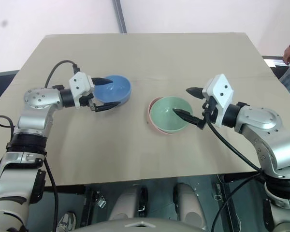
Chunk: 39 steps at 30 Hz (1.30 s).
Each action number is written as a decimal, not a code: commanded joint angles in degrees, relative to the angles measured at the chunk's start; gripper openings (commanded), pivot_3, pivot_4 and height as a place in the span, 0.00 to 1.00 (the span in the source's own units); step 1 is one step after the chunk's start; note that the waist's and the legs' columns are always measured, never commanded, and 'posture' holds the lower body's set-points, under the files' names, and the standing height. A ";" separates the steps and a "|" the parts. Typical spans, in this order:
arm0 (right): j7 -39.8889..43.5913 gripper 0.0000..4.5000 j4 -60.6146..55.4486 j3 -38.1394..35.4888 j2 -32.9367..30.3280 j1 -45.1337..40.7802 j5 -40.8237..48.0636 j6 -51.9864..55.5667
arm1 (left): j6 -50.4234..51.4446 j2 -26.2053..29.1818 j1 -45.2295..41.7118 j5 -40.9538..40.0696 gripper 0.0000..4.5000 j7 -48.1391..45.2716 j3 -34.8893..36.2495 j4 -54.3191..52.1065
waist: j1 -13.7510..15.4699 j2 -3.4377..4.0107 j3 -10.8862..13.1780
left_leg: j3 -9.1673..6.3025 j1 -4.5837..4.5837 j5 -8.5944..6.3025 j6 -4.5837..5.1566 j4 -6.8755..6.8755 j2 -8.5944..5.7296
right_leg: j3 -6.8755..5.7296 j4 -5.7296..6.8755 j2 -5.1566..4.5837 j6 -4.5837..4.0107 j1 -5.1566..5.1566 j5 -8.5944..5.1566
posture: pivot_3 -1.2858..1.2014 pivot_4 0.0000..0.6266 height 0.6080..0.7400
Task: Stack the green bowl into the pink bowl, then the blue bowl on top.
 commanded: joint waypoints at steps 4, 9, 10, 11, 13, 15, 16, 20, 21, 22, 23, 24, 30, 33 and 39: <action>0.23 0.93 7.43 3.87 3.92 2.40 -4.84 -11.34 | 1.30 0.85 1.63 -2.73 1.00 0.33 2.42 -4.32 | -0.01 -0.01 0.01 | 0.06 -0.01 0.00 0.00 0.03 -0.03 | 0.11 -0.01 -0.05 0.02 -0.02 0.01 | 0.52 0.24 1.00; -2.72 0.93 9.20 8.86 10.92 -5.25 -5.44 -11.80 | 3.49 1.73 3.45 -3.79 1.00 1.18 3.61 -6.79 | -0.41 0.01 0.02 | 0.00 0.05 0.00 0.00 0.02 0.07 | 0.16 0.07 0.08 0.02 -0.07 0.01 | 0.52 0.24 1.00; -3.01 0.93 9.71 10.34 12.30 -6.50 -6.07 -12.08 | 3.80 1.79 3.79 -3.91 1.00 1.35 3.73 -7.27 | -0.39 0.00 0.02 | 0.00 0.06 0.00 0.00 0.02 0.09 | 0.15 0.08 0.11 0.01 -0.07 0.01 | 0.52 0.24 1.00; -3.59 0.93 10.42 11.91 13.96 -7.60 -6.85 -12.23 | 4.18 1.80 4.20 -4.07 1.00 1.56 3.88 -7.90 | -0.29 0.00 0.02 | 0.00 0.06 0.00 0.00 0.02 0.11 | 0.12 0.10 0.14 0.01 -0.06 0.01 | 0.52 0.24 1.00; -5.03 0.93 12.96 15.13 16.75 -9.21 -9.28 -12.92 | 4.94 1.72 4.81 -4.25 1.00 1.92 4.16 -8.98 | -0.13 -0.01 0.01 | 0.00 0.07 0.00 0.00 0.02 0.13 | 0.05 0.10 0.16 -0.01 -0.04 0.01 | 0.52 0.24 1.00; -4.84 0.93 15.83 18.79 18.16 -9.80 -12.42 -15.03 | 5.61 1.62 5.29 -4.43 1.00 2.33 4.47 -9.71 | 0.08 -0.01 0.01 | 0.01 0.04 0.00 0.00 0.01 0.13 | 0.04 0.07 0.15 -0.03 -0.04 0.02 | 0.52 0.24 1.00; -5.04 0.93 17.78 20.16 19.29 -10.16 -13.50 -15.75 | 5.79 1.63 5.60 -4.50 1.00 2.53 4.57 -10.03 | 0.12 -0.02 0.01 | 0.02 0.01 0.00 0.00 0.01 0.09 | 0.03 0.05 0.10 -0.06 -0.04 0.04 | 0.52 0.24 1.00; -6.07 0.93 25.43 22.16 22.32 -11.52 -16.99 -18.88 | 6.82 1.68 6.56 -4.95 1.00 3.24 4.84 -11.50 | 0.00 -0.02 0.01 | 0.05 -0.03 0.00 0.00 0.02 -0.02 | 0.11 -0.02 -0.08 -0.19 -0.05 0.14 | 0.52 0.24 1.00; -6.17 0.93 27.29 22.33 22.66 -11.79 -17.88 -19.97 | 7.06 1.76 6.85 -5.09 1.00 3.36 4.97 -11.92 | 0.04 -0.02 0.01 | 0.04 -0.03 0.00 0.00 0.02 -0.04 | 0.11 -0.02 -0.10 -0.18 -0.05 0.14 | 0.52 0.24 1.00; -6.09 0.93 28.66 22.34 22.88 -11.96 -18.44 -20.80 | 7.24 1.83 7.05 -5.19 1.00 3.49 5.03 -12.23 | 0.04 -0.02 0.01 | 0.04 -0.03 0.00 0.00 0.02 -0.03 | 0.08 -0.01 -0.10 -0.18 -0.04 0.13 | 0.52 0.24 1.00; -5.92 0.93 29.69 22.30 22.98 -12.03 -18.88 -21.48 | 7.41 1.90 7.33 -5.30 1.00 3.60 5.15 -12.53 | 0.04 -0.02 0.00 | 0.04 -0.02 0.00 0.00 0.02 -0.03 | 0.08 0.00 -0.10 -0.18 -0.04 0.13 | 0.52 0.24 1.00; -5.75 0.93 30.54 22.21 23.01 -12.11 -19.23 -22.10 | 7.54 1.93 7.52 -5.37 1.00 3.74 5.20 -12.76 | 0.04 -0.02 0.00 | 0.03 -0.02 0.00 0.00 0.02 -0.03 | 0.05 0.00 -0.09 -0.18 -0.04 0.13 | 0.52 0.24 1.00; -3.67 0.93 27.78 21.35 22.21 -12.65 -18.74 -22.58 | 8.90 1.88 8.85 -6.12 1.00 4.72 5.95 -14.49 | -0.03 -0.02 0.01 | 0.02 0.00 0.00 0.00 0.02 0.01 | 0.01 0.04 -0.05 -0.17 -0.03 0.11 | 0.52 0.24 1.00; -2.06 0.93 23.04 20.38 21.66 -13.12 -16.42 -20.13 | 9.44 1.45 9.11 -6.38 1.00 5.11 6.17 -14.84 | -0.03 -0.01 0.01 | 0.01 0.00 0.00 0.00 0.02 0.01 | 0.02 0.04 -0.05 -0.17 -0.04 0.12 | 0.52 0.24 1.00; -2.14 0.93 13.45 14.17 20.70 -16.27 -7.68 -10.41 | 9.27 0.38 8.26 -5.78 1.00 6.41 5.92 -13.67 | -0.02 -0.01 0.01 | -0.07 0.00 0.00 0.00 -0.01 0.03 | 0.03 0.03 -0.05 -0.20 -0.05 0.13 | 0.52 0.24 1.00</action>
